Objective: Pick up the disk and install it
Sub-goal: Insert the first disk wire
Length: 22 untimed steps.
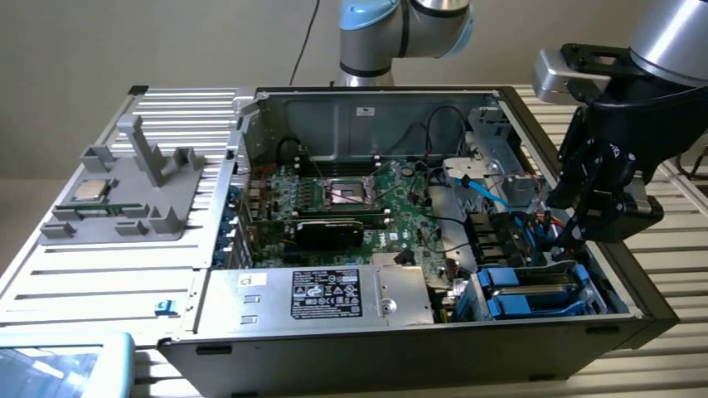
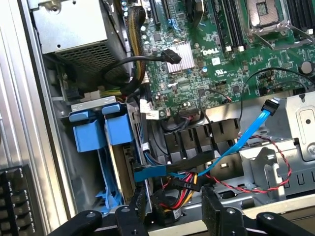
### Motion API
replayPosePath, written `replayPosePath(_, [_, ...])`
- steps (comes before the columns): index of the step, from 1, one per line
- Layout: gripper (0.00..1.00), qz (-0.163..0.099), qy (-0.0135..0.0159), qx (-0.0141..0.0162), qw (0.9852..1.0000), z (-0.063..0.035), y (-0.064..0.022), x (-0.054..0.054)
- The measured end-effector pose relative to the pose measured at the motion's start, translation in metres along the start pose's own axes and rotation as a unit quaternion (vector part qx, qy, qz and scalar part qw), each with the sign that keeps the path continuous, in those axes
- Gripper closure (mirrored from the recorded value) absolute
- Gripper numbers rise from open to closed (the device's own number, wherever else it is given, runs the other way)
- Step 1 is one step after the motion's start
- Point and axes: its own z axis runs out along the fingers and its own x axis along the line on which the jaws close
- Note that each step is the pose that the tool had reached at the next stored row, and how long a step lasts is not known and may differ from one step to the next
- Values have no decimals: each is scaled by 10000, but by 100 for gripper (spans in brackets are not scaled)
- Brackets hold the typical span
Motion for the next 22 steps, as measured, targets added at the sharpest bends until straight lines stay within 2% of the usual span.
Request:
replayPosePath(3, [42, 48, -6, 18, 10000, 32, 7, -23])
replayPosePath(6, [42, 122, -8, 24, 9999, 74, 16, -34])
replayPosePath(11, [42, 212, -13, 42, 9998, 128, 69, -44])
replayPosePath(18, [42, 367, -39, 128, 9992, 153, 110, -53])
replayPosePath(22, [42, 420, -42, 140, 9990, 153, 154, -45])
